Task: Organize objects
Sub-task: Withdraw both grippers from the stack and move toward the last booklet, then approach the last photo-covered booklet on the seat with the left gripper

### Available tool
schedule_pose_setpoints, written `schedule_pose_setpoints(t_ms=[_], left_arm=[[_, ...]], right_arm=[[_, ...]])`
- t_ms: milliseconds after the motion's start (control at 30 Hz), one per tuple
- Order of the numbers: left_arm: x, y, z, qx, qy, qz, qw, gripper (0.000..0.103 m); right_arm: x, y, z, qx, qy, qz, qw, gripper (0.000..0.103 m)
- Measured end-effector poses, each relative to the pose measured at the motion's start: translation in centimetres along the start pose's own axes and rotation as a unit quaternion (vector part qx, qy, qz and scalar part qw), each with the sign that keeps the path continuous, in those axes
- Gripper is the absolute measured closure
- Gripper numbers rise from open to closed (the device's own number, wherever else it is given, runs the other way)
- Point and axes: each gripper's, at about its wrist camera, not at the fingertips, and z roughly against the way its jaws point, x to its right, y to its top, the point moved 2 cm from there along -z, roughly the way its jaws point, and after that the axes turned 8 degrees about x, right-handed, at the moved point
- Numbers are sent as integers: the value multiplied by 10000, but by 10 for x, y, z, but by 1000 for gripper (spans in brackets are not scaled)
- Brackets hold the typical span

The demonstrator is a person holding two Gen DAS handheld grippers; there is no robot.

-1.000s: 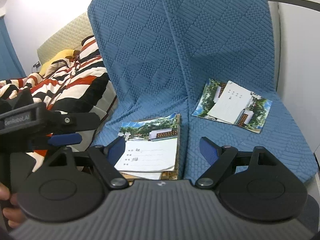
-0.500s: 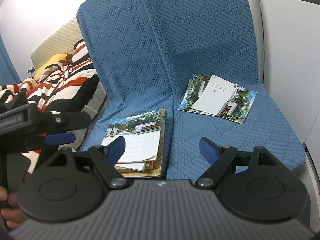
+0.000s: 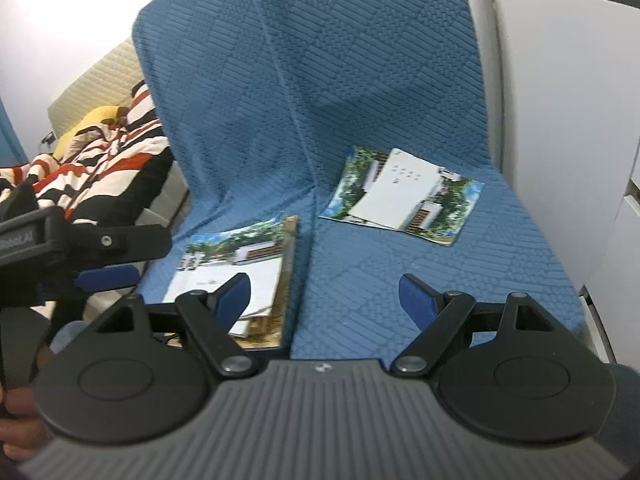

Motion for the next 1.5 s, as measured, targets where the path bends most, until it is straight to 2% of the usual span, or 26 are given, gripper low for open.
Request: schedule_pose_setpoints(t_ms=[300,467,667,800,1200,1500], left_arm=[[8,-10,-36,-112,167,-85,9998,1],[20,-11,-54,-168,88,-142,9997,1],[29,-13,-85,-281,-19,-45,9996,1],[34,-19,-108,-304,5,-95,9995,1],[45,-27,-189,-585,63,-30,9983,1],[46,-29,-249,-739,211,172,9969,1]], right_arm=[[40,-9,-18,-20,-319,-48,9995,20],[57,1,-29,76,-417,-35,9991,20],[83,12,-48,-28,-504,-360,9981,20],[97,14,-60,57,-522,-277,9982,20],[155,30,-122,-128,-639,-536,9964,20],[183,39,-182,-539,-604,-829,9933,20]])
